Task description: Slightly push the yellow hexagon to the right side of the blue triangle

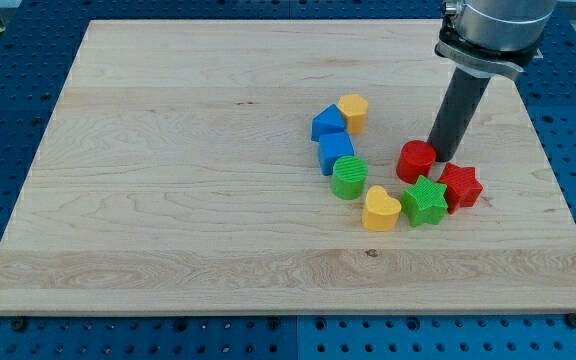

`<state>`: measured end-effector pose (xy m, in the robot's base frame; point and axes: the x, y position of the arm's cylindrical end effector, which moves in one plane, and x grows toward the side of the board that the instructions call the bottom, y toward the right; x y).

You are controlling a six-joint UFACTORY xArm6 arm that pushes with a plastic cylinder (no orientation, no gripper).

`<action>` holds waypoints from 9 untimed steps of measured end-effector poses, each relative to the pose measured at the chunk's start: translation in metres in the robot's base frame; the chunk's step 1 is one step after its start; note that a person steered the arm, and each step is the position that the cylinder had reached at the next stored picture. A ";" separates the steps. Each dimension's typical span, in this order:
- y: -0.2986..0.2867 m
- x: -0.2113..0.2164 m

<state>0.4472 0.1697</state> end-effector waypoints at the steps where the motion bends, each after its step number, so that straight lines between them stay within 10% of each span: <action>1: 0.005 -0.004; 9: -0.017 -0.062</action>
<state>0.3849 0.1522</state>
